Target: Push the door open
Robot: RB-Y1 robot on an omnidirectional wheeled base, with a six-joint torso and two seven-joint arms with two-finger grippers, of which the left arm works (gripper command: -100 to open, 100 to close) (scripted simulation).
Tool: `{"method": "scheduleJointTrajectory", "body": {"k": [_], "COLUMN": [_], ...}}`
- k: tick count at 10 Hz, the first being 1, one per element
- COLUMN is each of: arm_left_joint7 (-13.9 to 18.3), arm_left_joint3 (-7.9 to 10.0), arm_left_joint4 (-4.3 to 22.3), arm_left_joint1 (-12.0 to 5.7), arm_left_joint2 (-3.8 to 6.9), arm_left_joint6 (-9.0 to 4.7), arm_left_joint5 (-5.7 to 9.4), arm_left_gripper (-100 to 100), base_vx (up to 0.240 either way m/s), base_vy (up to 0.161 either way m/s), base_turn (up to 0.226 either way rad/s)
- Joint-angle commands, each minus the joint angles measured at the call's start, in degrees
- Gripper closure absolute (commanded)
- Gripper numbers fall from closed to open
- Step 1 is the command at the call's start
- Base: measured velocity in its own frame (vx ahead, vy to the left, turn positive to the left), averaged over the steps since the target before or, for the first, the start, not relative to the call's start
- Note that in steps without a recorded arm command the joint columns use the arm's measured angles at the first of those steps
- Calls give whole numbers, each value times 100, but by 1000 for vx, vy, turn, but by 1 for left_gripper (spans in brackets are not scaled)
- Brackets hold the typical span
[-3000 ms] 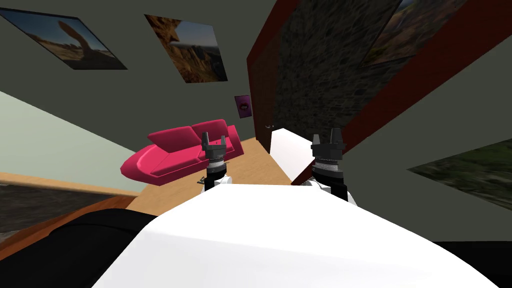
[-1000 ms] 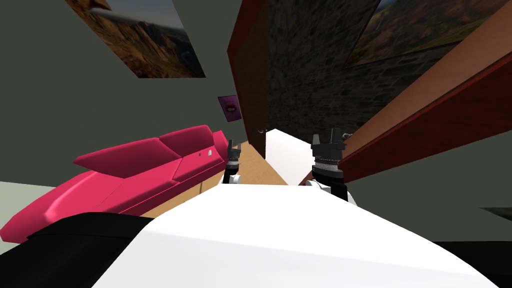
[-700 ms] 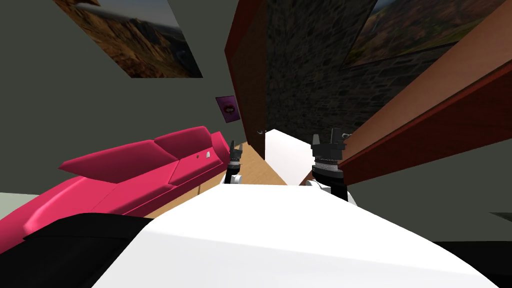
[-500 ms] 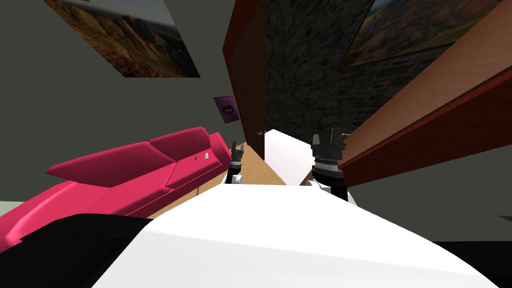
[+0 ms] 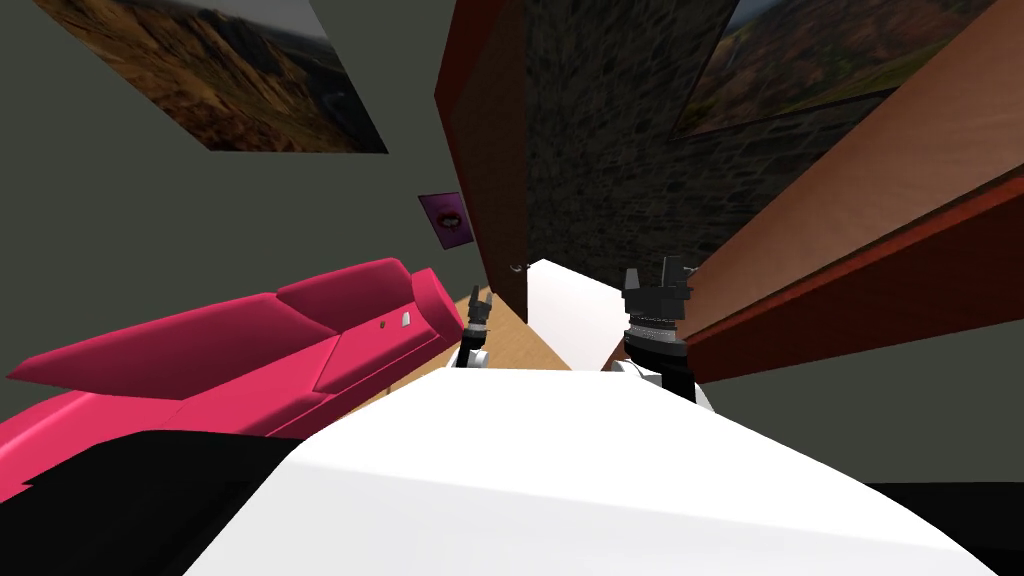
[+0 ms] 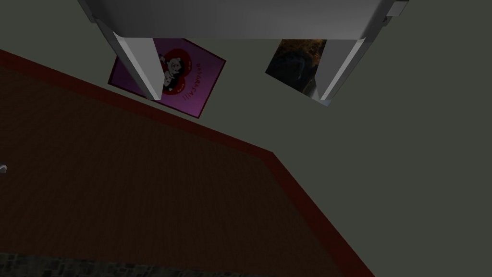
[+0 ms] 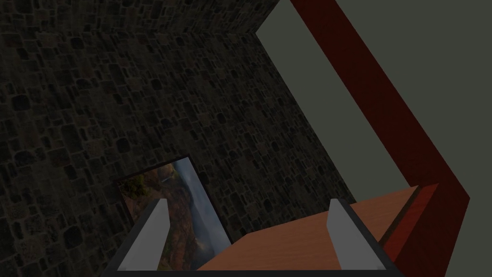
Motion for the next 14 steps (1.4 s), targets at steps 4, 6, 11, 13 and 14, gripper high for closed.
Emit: {"method": "scheduleJointTrajectory", "body": {"k": [4,6,11,13,14], "arm_left_joint7": [-10,-15,-28,-34,-36], "arm_left_joint3": [-120,-175,-313,-367,-395], "arm_left_joint4": [575,829,1465,1719,1846], "arm_left_joint1": [-255,-362,-630,-737,-790], "arm_left_joint2": [15,18,23,21,20], "arm_left_joint6": [-78,-116,-212,-250,-269], "arm_left_joint5": [11,15,24,28,30], "arm_left_gripper": [-100,-100,-100,-100,-100], "base_vx": [93,106,85,78,86], "base_vy": [38,36,53,52,58], "base_turn": [-79,-75,-77,-88,-91]}}
